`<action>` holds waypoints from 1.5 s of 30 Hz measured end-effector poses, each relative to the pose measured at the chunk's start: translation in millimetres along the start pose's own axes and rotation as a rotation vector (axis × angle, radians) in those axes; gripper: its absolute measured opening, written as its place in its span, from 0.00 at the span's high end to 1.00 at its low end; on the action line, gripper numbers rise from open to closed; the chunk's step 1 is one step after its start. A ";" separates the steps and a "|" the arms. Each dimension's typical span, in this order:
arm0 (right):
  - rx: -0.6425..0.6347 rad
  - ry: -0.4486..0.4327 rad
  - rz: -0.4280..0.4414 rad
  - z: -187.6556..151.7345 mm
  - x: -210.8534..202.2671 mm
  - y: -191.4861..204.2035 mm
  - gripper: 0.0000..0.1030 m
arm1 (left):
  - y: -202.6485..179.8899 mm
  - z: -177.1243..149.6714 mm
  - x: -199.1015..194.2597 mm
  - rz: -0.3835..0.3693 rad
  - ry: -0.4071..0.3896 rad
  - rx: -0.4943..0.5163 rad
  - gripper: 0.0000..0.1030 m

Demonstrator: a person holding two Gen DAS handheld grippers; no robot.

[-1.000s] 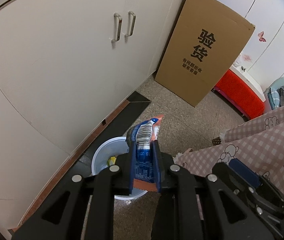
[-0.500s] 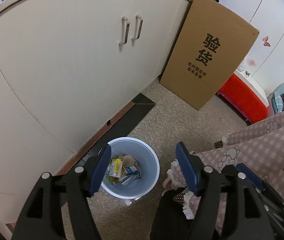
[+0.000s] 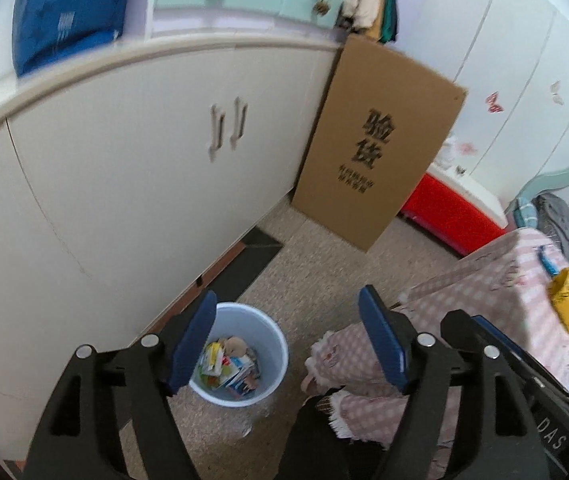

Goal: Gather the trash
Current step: 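Move both tools back to the table, then grasp the yellow paper bag with the left tool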

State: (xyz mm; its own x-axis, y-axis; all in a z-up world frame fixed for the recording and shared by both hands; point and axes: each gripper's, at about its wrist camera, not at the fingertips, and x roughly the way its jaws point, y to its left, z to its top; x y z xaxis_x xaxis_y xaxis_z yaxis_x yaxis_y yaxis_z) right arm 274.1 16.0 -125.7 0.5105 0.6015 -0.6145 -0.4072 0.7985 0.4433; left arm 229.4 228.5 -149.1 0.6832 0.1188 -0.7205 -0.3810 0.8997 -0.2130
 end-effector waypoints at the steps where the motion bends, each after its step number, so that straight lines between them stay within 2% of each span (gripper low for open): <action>1: 0.008 -0.018 -0.003 2.1 -12.0 -3.7 0.41 | -7.0 0.5 -6.6 -0.007 -0.011 0.008 0.26; 6: 0.033 -0.092 -0.037 10.2 -62.3 -25.6 0.36 | -54.1 -2.0 -34.4 -0.054 -0.053 0.070 0.22; 12: 0.062 -0.193 -0.133 15.8 -129.8 -73.2 0.32 | -130.2 -14.5 -51.8 -0.112 -0.076 0.168 0.17; 18: 0.142 -0.284 -0.258 11.4 -197.1 -146.6 0.31 | -223.1 -37.9 -56.4 -0.179 -0.067 0.310 0.17; 24: 0.221 -0.321 -0.389 3.5 -240.6 -218.2 0.30 | -302.2 -70.2 -50.8 -0.205 -0.045 0.449 0.16; 32: 0.293 -0.334 -0.428 -7.6 -262.1 -275.3 0.27 | -361.4 -97.9 -29.8 -0.180 -0.027 0.540 0.16; 36: 0.309 -0.322 -0.422 -8.8 -258.5 -285.6 0.27 | -386.3 -100.1 -14.8 -0.130 -0.028 0.550 0.16; 43: 0.299 -0.302 -0.403 -6.7 -247.9 -291.2 0.27 | -404.0 -92.5 -0.3 -0.078 -0.062 0.559 0.17; 44: 0.298 -0.298 -0.397 -6.4 -246.3 -290.6 0.27 | -405.4 -91.9 0.9 -0.071 -0.067 0.565 0.19; 45: 0.296 -0.295 -0.392 -6.0 -244.6 -289.9 0.27 | -406.9 -91.4 2.6 -0.057 -0.070 0.571 0.27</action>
State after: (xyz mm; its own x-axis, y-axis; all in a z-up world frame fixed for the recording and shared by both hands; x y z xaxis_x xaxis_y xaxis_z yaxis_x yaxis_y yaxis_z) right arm 262.7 -362.8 -107.8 0.7875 0.2064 -0.5807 0.0633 0.9102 0.4092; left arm 329.4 -175.6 -124.7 0.7400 0.0735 -0.6685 0.0410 0.9872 0.1539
